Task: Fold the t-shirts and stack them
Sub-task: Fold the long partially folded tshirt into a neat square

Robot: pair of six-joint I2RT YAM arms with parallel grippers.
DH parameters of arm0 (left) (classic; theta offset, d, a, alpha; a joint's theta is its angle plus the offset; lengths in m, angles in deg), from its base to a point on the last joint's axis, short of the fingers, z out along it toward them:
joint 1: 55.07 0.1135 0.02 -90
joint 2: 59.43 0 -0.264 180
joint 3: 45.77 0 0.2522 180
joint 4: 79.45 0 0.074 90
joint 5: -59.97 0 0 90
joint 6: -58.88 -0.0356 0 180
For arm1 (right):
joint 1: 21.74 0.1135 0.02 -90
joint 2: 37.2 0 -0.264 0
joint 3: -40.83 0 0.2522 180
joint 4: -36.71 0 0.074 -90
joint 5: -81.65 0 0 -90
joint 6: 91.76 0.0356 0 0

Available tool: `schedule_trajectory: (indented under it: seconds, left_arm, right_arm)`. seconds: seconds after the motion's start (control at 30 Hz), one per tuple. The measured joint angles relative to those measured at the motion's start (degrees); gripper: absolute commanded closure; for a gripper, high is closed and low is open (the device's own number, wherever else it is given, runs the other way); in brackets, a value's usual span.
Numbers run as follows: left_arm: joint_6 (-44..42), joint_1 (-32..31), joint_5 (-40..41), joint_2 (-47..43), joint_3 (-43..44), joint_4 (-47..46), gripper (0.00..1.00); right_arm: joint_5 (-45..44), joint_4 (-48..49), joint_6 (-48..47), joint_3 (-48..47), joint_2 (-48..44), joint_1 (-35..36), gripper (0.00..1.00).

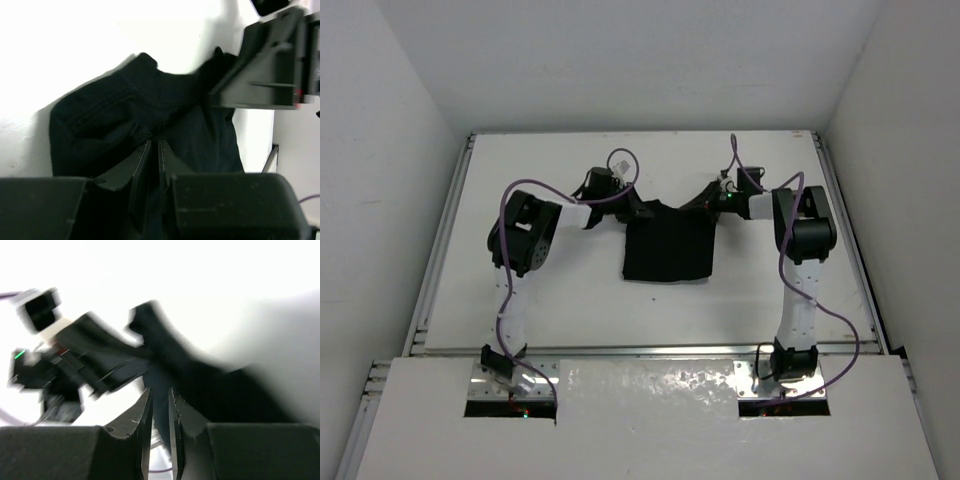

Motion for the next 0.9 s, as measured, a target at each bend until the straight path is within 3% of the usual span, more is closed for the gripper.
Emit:
schedule_trajectory:
  seconds: [0.1,0.4,0.63,0.73,0.9]
  left_arm:
    - [1.9,0.0,1.5,0.0,-0.5,-0.4,0.89]
    - [7.2,0.0,3.7,-1.5,-3.3,-2.5,0.87]
    - [9.4,0.4,5.6,-9.4,-7.6,-1.3,0.86]
    - [10.3,0.7,6.3,-15.0,-9.2,-1.8,0.85]
    - [10.4,0.9,10.4,-23.7,-9.8,1.7,0.84]
  right_arm:
    - [-2.4,-10.4,-6.0,-3.1,2.0,-0.2,0.81]
    - [-1.0,-25.1,-14.7,-9.0,2.9,-0.5,0.81]
    - [-2.9,-28.5,-19.6,-5.0,-8.3,-0.3,0.74]
    - [-7.3,-29.4,-22.8,-4.6,-16.9,0.2,0.66]
    - [-21.3,-34.5,-27.4,0.5,-29.1,1.3,0.25]
